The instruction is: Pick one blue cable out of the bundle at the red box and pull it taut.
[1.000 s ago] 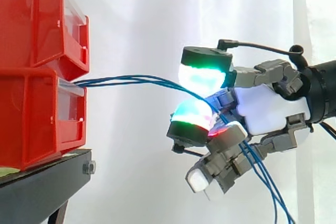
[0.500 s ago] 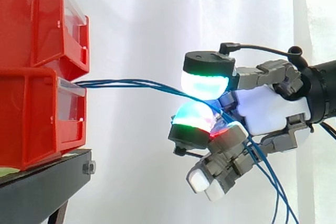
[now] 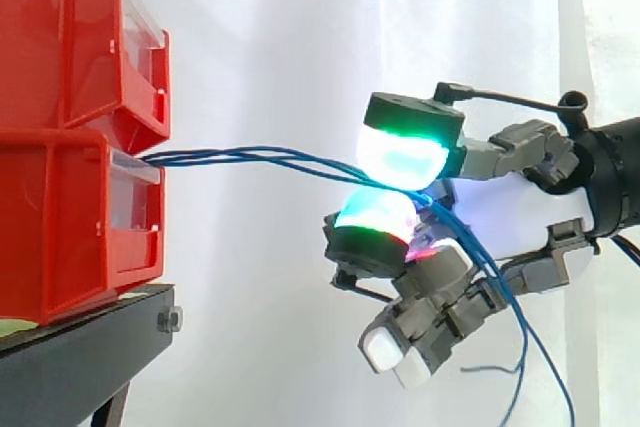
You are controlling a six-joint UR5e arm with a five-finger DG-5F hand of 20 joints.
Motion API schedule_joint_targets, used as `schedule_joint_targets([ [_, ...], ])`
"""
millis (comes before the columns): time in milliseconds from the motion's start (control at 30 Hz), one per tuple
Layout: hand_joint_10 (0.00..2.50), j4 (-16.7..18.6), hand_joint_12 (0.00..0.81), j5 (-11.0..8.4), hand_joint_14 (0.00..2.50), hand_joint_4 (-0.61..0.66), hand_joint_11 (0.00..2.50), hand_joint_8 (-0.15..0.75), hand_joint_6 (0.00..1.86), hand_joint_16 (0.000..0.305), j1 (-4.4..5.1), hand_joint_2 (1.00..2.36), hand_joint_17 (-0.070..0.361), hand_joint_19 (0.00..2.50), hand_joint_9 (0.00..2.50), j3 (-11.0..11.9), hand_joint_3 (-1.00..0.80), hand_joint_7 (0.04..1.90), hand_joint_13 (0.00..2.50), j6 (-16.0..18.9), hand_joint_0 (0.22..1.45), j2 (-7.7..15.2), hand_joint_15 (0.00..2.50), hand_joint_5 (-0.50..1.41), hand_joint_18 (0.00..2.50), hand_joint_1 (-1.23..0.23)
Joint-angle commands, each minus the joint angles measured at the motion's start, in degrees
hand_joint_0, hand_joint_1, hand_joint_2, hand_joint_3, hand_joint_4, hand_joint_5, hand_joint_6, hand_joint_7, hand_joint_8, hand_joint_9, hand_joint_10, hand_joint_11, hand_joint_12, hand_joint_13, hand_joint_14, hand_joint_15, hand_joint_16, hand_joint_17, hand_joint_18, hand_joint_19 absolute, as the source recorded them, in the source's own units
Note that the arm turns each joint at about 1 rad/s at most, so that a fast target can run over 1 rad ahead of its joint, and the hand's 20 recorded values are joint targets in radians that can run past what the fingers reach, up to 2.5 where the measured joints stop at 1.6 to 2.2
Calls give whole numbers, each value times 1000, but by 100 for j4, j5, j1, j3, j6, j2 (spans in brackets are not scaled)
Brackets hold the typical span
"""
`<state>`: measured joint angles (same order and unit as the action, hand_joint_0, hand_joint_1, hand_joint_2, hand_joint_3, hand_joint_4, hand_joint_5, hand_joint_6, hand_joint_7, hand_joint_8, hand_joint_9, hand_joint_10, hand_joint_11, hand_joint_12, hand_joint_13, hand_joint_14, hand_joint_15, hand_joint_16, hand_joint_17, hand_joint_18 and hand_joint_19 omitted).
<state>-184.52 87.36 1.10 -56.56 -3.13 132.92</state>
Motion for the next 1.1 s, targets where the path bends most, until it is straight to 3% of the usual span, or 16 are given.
schedule_joint_targets([
  [0, 14, -5, 331, 0, 17, -78, 1272, 247, 899, 49, 4, 1000, 110, 340, 1072, -4, -500, 1515, 750, 14, 839, -3, 414, -169, 641, -879],
  [333, 14, -14, 313, 0, 17, -67, 1293, 166, 917, 47, -5, 1000, 106, 319, 1095, 5, -500, 1344, 763, 23, 735, -3, 411, -156, 673, -955],
  [433, 15, -14, 307, 0, 18, -66, 1282, 157, 917, 46, 4, 1000, 104, 335, 1098, -4, -500, 1173, 766, 23, 693, 6, 429, -145, 667, -986],
  [833, 16, -32, 306, 0, 18, -43, 1284, 157, 906, 45, 4, 1000, 101, 353, 1125, -4, -500, 1127, 779, 32, 655, -3, 438, -136, 661, -977],
  [1067, 11, -23, 360, 0, 17, 17, 1267, 237, 897, 55, -5, 1000, 125, 380, 1128, -4, -500, 1110, 773, 32, 439, 6, 449, -138, 647, -926],
])
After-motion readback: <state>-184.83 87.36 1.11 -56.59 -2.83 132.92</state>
